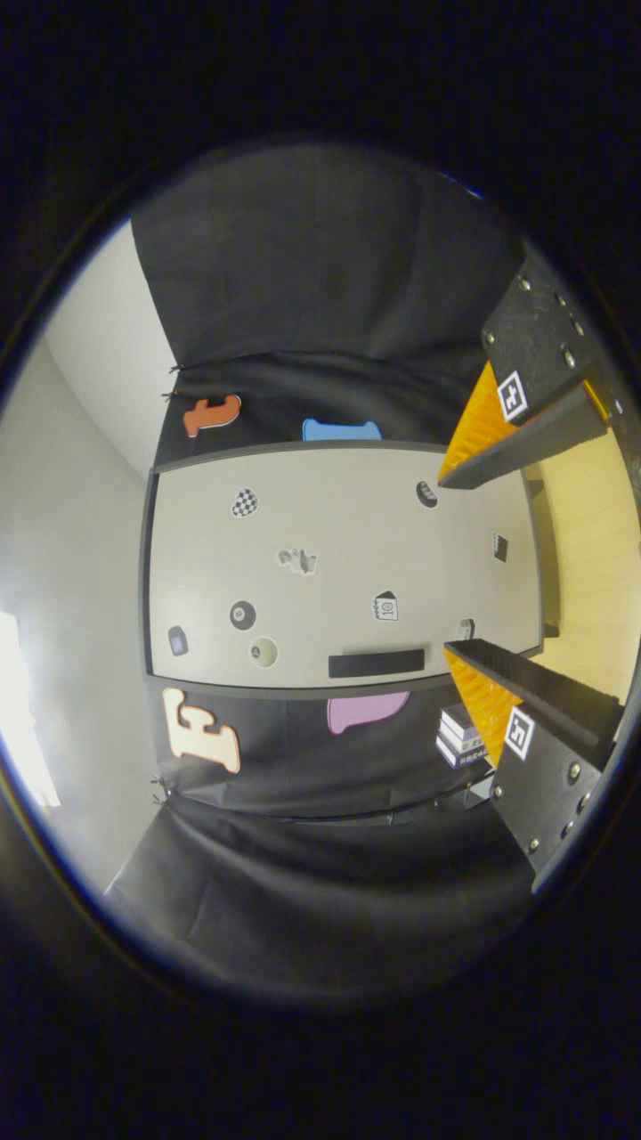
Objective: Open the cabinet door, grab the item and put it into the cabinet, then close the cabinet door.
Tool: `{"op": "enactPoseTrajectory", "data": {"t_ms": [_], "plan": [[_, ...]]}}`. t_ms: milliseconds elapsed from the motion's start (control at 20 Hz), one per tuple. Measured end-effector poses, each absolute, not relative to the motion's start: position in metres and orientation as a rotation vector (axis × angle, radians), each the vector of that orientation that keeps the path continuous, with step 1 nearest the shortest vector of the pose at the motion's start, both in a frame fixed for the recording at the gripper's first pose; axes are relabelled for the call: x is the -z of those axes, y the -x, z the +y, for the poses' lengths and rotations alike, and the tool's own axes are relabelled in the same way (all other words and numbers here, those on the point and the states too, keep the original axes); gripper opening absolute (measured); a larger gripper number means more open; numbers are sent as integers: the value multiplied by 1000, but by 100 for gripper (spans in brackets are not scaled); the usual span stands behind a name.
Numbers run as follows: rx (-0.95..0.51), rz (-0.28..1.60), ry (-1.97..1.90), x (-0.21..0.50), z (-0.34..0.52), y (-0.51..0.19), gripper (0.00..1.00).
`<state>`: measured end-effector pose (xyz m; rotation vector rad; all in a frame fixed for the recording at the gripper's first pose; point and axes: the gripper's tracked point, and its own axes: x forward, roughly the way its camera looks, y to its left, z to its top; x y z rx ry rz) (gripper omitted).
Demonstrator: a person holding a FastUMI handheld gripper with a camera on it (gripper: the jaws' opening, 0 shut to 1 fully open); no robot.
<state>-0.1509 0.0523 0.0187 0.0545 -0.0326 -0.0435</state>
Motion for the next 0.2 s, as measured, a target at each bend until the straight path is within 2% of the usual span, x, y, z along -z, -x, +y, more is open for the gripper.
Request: {"op": "enactPoseTrajectory", "data": {"t_ms": [200], "plan": [[40,-45,-36,-19,58,154,100]]}}
